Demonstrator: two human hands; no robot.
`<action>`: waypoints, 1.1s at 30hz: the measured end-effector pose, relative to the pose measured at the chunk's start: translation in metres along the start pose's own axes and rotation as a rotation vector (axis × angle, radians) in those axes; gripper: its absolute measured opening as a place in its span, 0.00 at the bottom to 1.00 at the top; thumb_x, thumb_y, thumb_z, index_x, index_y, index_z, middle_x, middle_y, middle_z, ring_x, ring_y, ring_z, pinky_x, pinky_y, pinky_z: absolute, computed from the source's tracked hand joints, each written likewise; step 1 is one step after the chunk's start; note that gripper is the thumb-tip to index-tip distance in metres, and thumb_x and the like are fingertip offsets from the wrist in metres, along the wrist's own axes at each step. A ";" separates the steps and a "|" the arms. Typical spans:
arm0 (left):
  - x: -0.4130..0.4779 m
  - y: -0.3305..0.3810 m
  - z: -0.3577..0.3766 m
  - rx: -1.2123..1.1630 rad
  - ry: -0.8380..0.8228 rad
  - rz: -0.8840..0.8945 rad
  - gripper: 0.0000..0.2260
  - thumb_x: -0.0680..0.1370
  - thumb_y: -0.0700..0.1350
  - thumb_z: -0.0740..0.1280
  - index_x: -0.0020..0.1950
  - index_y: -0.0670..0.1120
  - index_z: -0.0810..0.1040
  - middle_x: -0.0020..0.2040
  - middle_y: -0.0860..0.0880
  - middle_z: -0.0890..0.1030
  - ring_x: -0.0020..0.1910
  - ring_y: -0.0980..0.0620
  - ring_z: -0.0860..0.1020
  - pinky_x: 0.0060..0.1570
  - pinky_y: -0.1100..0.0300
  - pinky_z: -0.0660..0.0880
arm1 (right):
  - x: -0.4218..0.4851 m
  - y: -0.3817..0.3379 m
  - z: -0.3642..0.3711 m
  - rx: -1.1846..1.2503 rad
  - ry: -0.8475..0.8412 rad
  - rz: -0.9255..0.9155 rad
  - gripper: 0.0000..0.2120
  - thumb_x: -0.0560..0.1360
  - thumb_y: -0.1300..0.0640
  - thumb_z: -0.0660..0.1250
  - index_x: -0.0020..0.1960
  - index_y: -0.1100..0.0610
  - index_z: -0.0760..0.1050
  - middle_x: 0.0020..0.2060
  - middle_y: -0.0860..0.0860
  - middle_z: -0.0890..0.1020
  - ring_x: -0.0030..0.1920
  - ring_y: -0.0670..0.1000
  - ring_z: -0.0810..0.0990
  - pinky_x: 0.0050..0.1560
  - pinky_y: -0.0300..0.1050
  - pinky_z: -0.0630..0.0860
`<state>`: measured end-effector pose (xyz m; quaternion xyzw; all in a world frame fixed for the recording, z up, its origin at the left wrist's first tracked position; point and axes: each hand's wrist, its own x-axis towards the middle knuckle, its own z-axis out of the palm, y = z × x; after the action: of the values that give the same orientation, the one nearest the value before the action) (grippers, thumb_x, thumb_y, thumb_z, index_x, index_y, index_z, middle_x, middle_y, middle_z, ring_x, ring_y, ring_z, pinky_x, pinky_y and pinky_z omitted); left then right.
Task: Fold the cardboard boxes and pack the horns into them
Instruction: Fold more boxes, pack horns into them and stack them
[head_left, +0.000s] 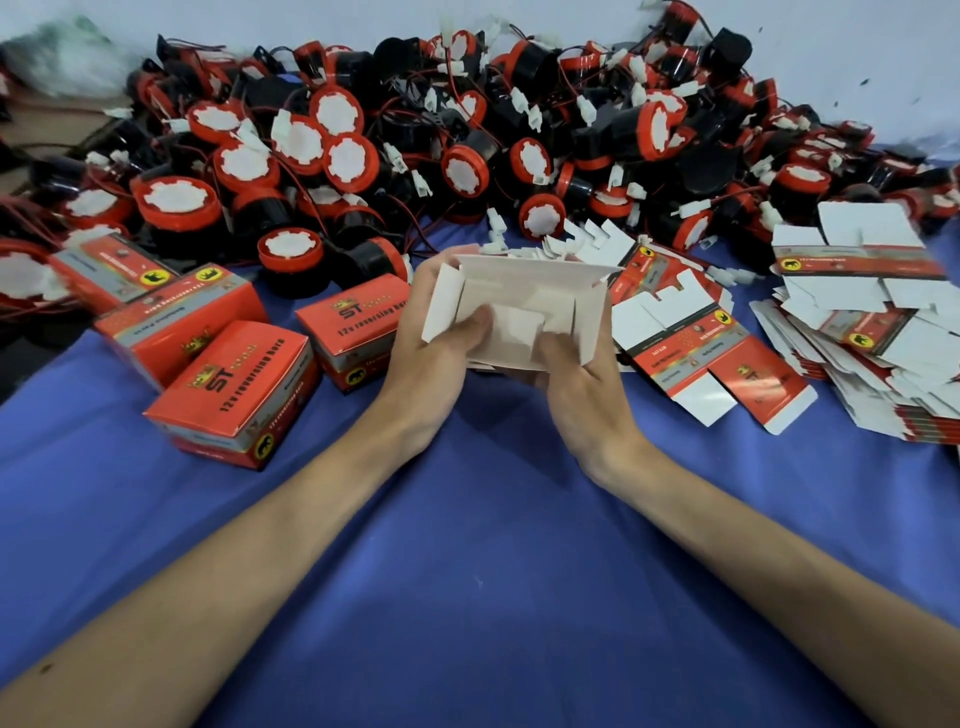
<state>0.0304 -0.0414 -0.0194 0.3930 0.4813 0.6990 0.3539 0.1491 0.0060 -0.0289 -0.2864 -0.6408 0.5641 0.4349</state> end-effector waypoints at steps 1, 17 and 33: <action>0.000 0.000 0.000 -0.008 0.007 0.003 0.16 0.75 0.37 0.64 0.57 0.55 0.75 0.54 0.49 0.81 0.57 0.46 0.79 0.56 0.50 0.76 | 0.000 0.000 0.000 -0.008 0.001 -0.007 0.29 0.72 0.60 0.56 0.73 0.55 0.57 0.66 0.57 0.72 0.65 0.55 0.73 0.63 0.61 0.73; -0.010 0.005 0.003 0.278 -0.233 0.144 0.28 0.71 0.48 0.72 0.66 0.51 0.63 0.65 0.46 0.73 0.63 0.53 0.75 0.59 0.59 0.75 | 0.006 -0.002 -0.005 0.078 0.004 0.124 0.15 0.71 0.55 0.60 0.56 0.52 0.76 0.47 0.49 0.84 0.51 0.50 0.83 0.50 0.49 0.80; 0.015 0.016 -0.047 0.195 0.014 0.285 0.12 0.72 0.51 0.70 0.54 0.61 0.79 0.50 0.67 0.82 0.54 0.67 0.78 0.52 0.73 0.72 | 0.093 -0.033 -0.001 0.044 -0.164 0.163 0.15 0.78 0.67 0.62 0.65 0.66 0.73 0.59 0.57 0.78 0.59 0.51 0.76 0.60 0.43 0.75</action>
<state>-0.0201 -0.0516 -0.0122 0.4847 0.4889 0.6948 0.2080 0.1115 0.0793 0.0251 -0.2808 -0.6361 0.6332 0.3399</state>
